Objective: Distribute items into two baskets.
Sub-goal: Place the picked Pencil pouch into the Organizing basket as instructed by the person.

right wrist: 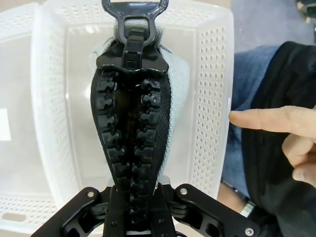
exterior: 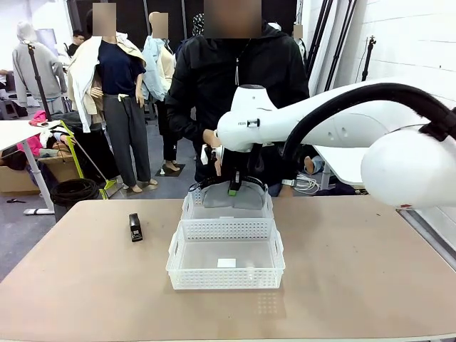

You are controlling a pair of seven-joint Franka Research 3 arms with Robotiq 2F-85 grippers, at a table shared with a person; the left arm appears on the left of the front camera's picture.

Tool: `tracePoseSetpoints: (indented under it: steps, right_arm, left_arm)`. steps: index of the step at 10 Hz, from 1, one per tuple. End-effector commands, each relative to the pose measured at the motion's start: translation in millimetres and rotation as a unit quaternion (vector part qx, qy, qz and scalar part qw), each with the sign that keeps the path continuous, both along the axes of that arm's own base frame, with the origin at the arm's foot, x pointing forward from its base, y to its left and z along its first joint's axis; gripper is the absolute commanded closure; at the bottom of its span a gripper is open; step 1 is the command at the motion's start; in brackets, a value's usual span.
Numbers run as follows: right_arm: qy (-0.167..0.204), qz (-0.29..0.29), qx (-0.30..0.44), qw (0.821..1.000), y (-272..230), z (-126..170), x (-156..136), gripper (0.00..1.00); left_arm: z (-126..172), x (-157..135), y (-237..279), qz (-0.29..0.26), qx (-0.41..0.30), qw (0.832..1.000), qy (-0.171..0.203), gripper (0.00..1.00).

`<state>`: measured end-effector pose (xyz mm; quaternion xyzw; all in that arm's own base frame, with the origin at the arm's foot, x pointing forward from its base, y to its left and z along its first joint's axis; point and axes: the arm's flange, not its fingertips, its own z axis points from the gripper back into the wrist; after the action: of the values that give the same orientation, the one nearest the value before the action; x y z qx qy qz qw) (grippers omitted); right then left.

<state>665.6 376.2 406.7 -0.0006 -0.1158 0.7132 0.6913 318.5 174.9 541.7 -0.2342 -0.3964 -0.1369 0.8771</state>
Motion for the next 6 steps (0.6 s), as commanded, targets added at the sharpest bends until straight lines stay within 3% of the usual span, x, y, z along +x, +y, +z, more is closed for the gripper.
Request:
tracePoseSetpoints:
  steps: [1, 6]
  right_arm:
    - [-0.014, -0.025, -0.015, 0.999, 9, -8, 17, 1.00]
    - [0.004, -0.033, -0.006, 0.999, 13, -40, 17, 1.00]
  left_arm:
    - [0, 0, 1, 0.001, -0.006, 1.000, -0.006, 0.00]
    - [0, 0, 1, 0.001, -0.006, 1.000, -0.006, 0.00]
